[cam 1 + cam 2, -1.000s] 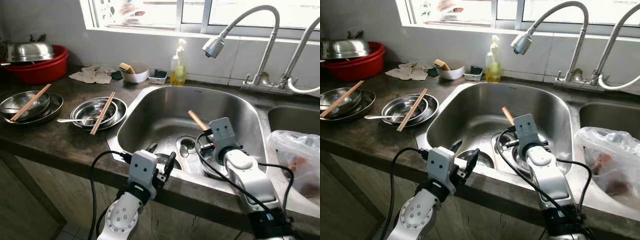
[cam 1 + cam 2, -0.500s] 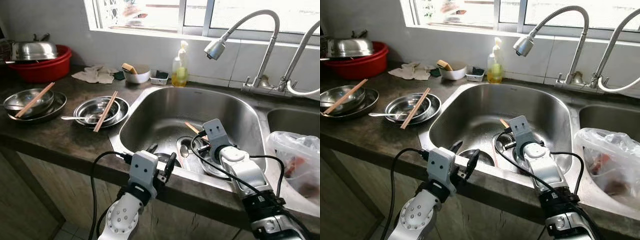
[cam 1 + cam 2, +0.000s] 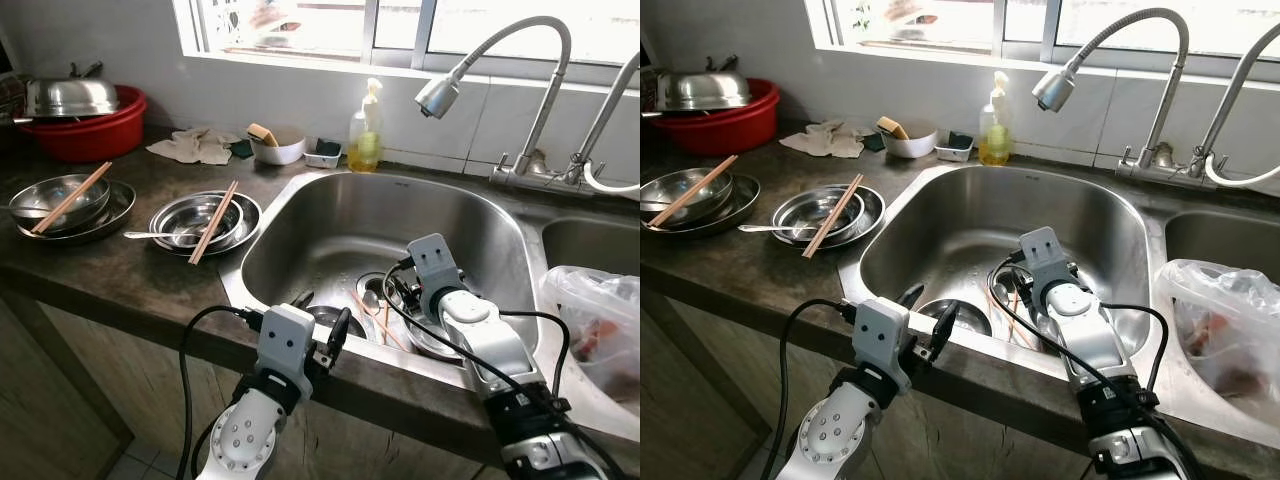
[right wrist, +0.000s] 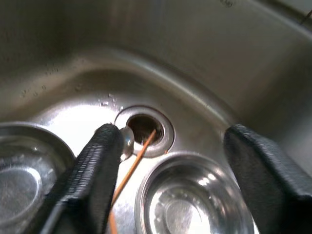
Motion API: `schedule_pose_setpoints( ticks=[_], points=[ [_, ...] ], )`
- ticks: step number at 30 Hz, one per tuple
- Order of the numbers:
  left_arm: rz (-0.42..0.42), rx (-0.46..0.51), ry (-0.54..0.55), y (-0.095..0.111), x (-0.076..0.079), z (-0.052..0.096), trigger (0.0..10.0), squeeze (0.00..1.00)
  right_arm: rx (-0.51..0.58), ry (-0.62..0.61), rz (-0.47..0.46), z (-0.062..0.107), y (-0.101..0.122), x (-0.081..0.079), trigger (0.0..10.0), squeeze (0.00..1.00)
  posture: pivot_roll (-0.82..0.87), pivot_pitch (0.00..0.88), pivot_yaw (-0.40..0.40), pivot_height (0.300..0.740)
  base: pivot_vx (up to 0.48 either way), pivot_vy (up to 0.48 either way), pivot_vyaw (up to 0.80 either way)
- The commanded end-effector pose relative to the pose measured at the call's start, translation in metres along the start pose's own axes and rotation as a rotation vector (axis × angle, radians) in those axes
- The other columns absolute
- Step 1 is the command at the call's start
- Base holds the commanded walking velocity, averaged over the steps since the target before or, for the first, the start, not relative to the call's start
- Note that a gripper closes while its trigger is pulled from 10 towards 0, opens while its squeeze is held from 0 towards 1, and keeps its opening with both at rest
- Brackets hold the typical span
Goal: Kitchen organization
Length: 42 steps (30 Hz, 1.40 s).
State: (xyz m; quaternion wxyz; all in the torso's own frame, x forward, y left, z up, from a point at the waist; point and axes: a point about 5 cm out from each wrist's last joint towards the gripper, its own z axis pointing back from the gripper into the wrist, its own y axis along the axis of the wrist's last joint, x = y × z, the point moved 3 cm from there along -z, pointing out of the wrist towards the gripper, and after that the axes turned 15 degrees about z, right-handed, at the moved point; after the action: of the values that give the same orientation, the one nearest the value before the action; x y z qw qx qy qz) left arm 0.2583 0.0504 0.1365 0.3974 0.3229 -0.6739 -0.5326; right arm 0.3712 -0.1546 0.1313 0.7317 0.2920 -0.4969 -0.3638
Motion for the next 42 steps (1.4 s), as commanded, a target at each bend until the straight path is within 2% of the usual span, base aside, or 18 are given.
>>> schedule_pose_setpoints(
  ticks=[1, 2, 3, 4, 6, 9, 11, 19, 27, 35, 42],
  points=[
    [-0.014, -0.002, -0.003, 0.002, 0.002, 0.001, 10.0, 0.00, 0.014, -0.025, -0.002, 0.005, -0.002, 0.002, 10.0, 1.00, 0.09, 0.000, -0.049, 0.740, 0.000, 0.000, 0.00],
    [-0.014, -0.002, -0.002, 0.002, 0.001, 0.001, 10.0, 0.00, 0.021, -0.033, -0.015, 0.007, -0.002, 0.002, 10.0, 1.00, 0.09, 0.000, -0.049, 0.740, 0.000, 0.000, 0.00],
    [-0.014, -0.002, 0.000, 0.002, 0.001, 0.001, 10.0, 0.00, 0.030, -0.042, -0.027, 0.009, -0.002, 0.003, 10.0, 0.31, 0.09, 0.000, -0.050, 0.740, 0.000, 0.000, 0.00],
    [-0.014, -0.001, 0.001, 0.002, 0.000, 0.001, 10.0, 0.00, 0.050, -0.063, -0.034, 0.011, 0.000, 0.005, 10.0, 0.00, 0.09, 0.000, -0.050, 0.740, 0.000, 0.000, 0.00],
    [-0.016, -0.001, 0.003, 0.002, -0.001, 0.002, 10.0, 0.00, 0.097, -0.110, -0.053, 0.016, 0.006, 0.011, 10.0, 0.00, 0.09, 0.000, -0.049, 0.740, 0.000, 0.000, 0.00],
    [-0.022, -0.001, 0.006, 0.002, -0.002, 0.001, 10.0, 0.00, 0.245, -0.171, -0.130, 0.032, 0.026, 0.021, 10.0, 0.00, 0.08, 0.000, -0.042, 0.740, 0.000, 0.000, 0.00],
    [-0.025, -0.001, 0.007, 0.003, -0.003, 0.001, 10.0, 0.00, 0.314, -0.206, -0.142, 0.044, 0.035, 0.025, 10.0, 0.00, 0.08, 0.000, -0.042, 0.740, 0.000, 0.000, 0.00],
    [-0.036, 0.014, 0.024, 0.008, -0.006, 0.001, 10.0, 0.00, 0.469, -0.302, -0.224, 0.086, 0.042, 0.029, 10.0, 0.00, 0.07, 0.000, -0.036, 0.740, 0.000, 0.000, 0.00],
    [-0.034, 0.013, 0.033, 0.009, -0.006, 0.002, 10.0, 0.00, 0.439, -0.271, -0.258, 0.107, 0.024, 0.003, 10.0, 0.00, 0.06, 0.000, -0.029, 0.740, 0.000, 0.000, 0.00],
    [-0.049, 0.022, 0.070, 0.013, -0.012, 0.004, 10.0, 0.00, 0.449, -0.243, -0.281, 0.117, 0.021, -0.004, 10.0, 0.00, 0.07, 0.000, -0.031, 0.740, 0.000, 0.000, 0.00],
    [-0.050, 0.026, 0.090, 0.014, -0.013, 0.004, 10.0, 0.00, 0.457, -0.242, -0.294, 0.115, 0.026, -0.007, 10.0, 0.00, 0.07, 0.000, -0.038, 0.740, 0.000, 0.000, 0.00]
  ],
)
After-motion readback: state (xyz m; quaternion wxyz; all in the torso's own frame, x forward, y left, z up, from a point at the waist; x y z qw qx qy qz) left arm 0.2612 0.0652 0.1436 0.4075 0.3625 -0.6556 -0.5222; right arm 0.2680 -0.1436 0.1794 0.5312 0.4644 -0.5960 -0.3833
